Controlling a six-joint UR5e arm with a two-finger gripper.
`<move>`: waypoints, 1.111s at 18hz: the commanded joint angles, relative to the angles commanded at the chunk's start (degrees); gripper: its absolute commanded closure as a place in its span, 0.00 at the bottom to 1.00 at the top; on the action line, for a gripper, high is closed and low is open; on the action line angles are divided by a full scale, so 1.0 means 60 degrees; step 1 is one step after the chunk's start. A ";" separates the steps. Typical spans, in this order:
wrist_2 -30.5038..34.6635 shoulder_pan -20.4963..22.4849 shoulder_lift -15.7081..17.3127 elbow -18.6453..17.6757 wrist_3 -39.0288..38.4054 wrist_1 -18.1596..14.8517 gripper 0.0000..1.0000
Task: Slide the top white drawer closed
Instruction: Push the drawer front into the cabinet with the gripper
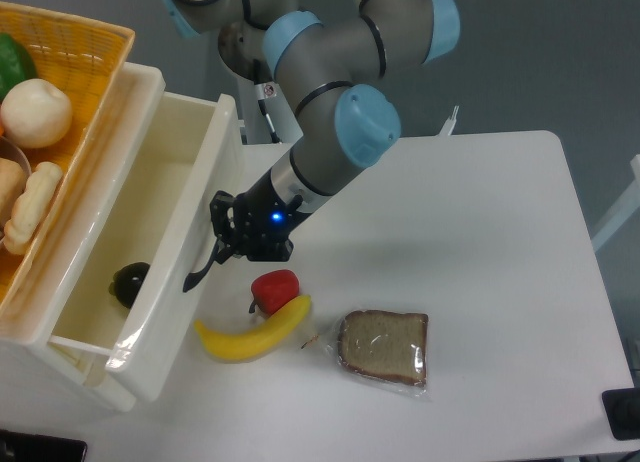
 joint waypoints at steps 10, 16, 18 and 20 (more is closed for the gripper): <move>-0.0073 -0.0630 0.0000 -0.0029 -0.0469 0.0029 1.00; -0.0073 -0.0836 0.0029 -0.0029 -0.0528 0.0015 1.00; -0.0088 -0.0865 0.0044 -0.0029 -0.0528 0.0015 1.00; -0.0073 -0.0865 0.0029 -0.0029 -0.0542 0.0000 1.00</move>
